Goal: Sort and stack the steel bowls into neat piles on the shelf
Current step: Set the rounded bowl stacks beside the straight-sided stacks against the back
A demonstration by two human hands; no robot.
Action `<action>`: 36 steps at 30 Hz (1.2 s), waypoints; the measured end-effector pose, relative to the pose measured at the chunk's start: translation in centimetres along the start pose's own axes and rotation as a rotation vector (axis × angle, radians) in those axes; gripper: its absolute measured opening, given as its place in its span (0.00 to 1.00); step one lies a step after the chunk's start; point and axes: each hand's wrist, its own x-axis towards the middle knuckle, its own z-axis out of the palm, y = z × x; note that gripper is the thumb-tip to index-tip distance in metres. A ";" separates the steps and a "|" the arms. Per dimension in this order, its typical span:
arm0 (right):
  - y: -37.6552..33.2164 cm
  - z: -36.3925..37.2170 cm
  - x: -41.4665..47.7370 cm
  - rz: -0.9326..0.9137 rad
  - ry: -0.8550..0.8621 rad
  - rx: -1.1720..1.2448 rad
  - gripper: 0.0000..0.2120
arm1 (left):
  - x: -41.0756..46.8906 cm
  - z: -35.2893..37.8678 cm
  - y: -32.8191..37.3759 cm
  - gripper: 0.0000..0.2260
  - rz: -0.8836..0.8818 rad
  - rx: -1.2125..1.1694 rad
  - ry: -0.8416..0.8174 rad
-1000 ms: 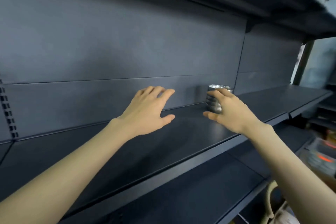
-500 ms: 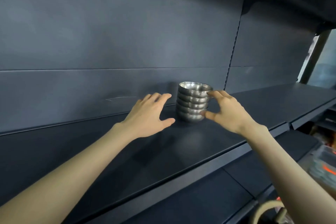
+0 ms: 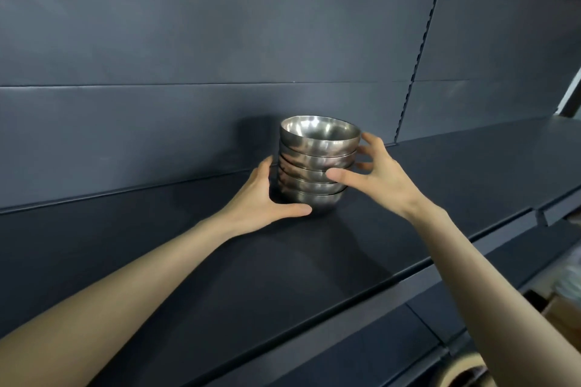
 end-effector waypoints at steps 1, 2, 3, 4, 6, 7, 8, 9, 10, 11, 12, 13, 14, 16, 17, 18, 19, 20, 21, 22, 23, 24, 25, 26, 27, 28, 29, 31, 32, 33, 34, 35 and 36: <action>0.4 0.0 0.4 -0.003 -0.018 0.027 0.62 | 0.3 0.4 -0.1 0.51 0.007 -0.025 0.008; 0.7 -0.1 0.7 -0.011 -0.033 0.052 0.61 | 0.5 0.7 -0.1 0.48 0.009 -0.049 0.015; 1.0 -0.1 1.0 -0.022 -0.046 0.071 0.59 | 0.7 1.0 0.0 0.47 0.011 -0.071 0.022; 1.3 -0.2 1.3 -0.032 -0.058 0.086 0.58 | 0.9 1.3 0.1 0.47 0.008 -0.094 0.028; 1.7 -0.1 1.9 -0.053 -0.084 0.107 0.55 | 1.2 1.9 0.1 0.48 -0.014 -0.159 0.048; 1.9 -0.1 2.1 -0.061 -0.099 0.117 0.54 | 1.4 2.1 0.1 0.49 -0.032 -0.190 0.062; 2.0 -0.1 2.3 -0.067 -0.113 0.126 0.54 | 1.4 2.3 0.1 0.49 -0.048 -0.210 0.073; 2.1 -0.1 2.5 -0.074 -0.122 0.134 0.54 | 1.4 2.5 0.2 0.49 -0.057 -0.219 0.079; 2.3 0.0 2.7 -0.083 -0.128 0.141 0.54 | 1.4 2.6 0.2 0.49 -0.063 -0.219 0.084; 2.4 -0.1 2.8 -0.092 -0.133 0.148 0.54 | 1.3 2.8 0.3 0.47 -0.073 -0.216 0.091; 2.6 0.0 2.9 -0.099 -0.135 0.155 0.54 | 1.3 2.9 0.4 0.46 -0.085 -0.217 0.100; 2.8 0.0 3.0 -0.100 -0.134 0.163 0.54 | 1.3 3.0 0.4 0.44 -0.094 -0.221 0.110; 2.9 0.1 3.1 -0.099 -0.133 0.172 0.53 | 1.3 3.0 0.5 0.42 -0.101 -0.225 0.118; 3.2 0.3 3.2 -0.095 -0.128 0.198 0.50 | 1.1 3.1 0.8 0.42 -0.113 -0.226 0.136; 3.3 0.4 3.3 -0.096 -0.121 0.210 0.49 | 1.1 3.1 0.9 0.43 -0.119 -0.220 0.149; 3.4 0.5 3.3 -0.099 -0.112 0.219 0.48 | 1.0 3.1 1.0 0.43 -0.125 -0.213 0.162; 3.4 0.5 3.3 -0.101 -0.103 0.226 0.47 | 1.0 3.1 1.1 0.43 -0.131 -0.210 0.172; 3.4 0.5 3.3 -0.102 -0.096 0.234 0.47 | 0.9 3.2 1.1 0.42 -0.134 -0.214 0.181; 3.4 0.5 3.3 -0.103 -0.094 0.240 0.47 | 0.8 3.2 1.2 0.42 -0.136 -0.219 0.189; 3.3 0.5 3.3 -0.106 -0.096 0.244 0.47 | 0.7 3.2 1.2 0.42 -0.136 -0.225 0.195; 3.2 0.5 3.3 -0.111 -0.098 0.249 0.48 | 0.5 3.2 1.3 0.41 -0.136 -0.229 0.200; 3.0 0.5 3.2 -0.119 -0.101 0.253 0.48 | 0.3 3.2 1.4 0.41 -0.133 -0.234 0.205; 2.8 0.5 3.1 -0.130 -0.103 0.257 0.48 | 0.0 3.0 1.6 0.40 -0.127 -0.239 0.216; 2.5 0.6 3.0 -0.143 -0.105 0.262 0.48 | -0.4 2.8 1.8 0.39 -0.122 -0.243 0.230; 2.1 0.7 2.8 -0.156 -0.108 0.266 0.48 | -0.8 2.5 2.0 0.39 -0.117 -0.247 0.247; 1.6 0.8 2.6 -0.170 -0.112 0.270 0.48 | -1.4 2.1 2.3 0.39 -0.112 -0.250 0.267; 1.1 0.9 2.4 -0.182 -0.119 0.278 0.48 | -2.0 1.7 2.6 0.40 -0.105 -0.250 0.287; -0.4 1.5 1.8 -0.208 -0.140 0.295 0.46 | -3.6 0.7 3.1 0.42 -0.096 -0.254 0.328; -1.2 1.8 1.3 -0.222 -0.152 0.302 0.45 | -4.7 0.1 3.3 0.42 -0.092 -0.260 0.351; -2.2 2.3 0.8 -0.237 -0.166 0.307 0.44 | -5.8 -0.5 3.5 0.43 -0.088 -0.261 0.373; -3.2 2.8 0.2 -0.253 -0.182 0.311 0.44 | -7.1 -1.2 3.7 0.43 -0.087 -0.258 0.394; -4.2 3.4 -0.5 -0.268 -0.198 0.316 0.45 | -8.4 -1.9 3.8 0.44 -0.090 -0.253 0.417; -5.3 4.0 -1.3 -0.281 -0.212 0.320 0.46 | -9.9 -2.7 3.9 0.45 -0.097 -0.248 0.444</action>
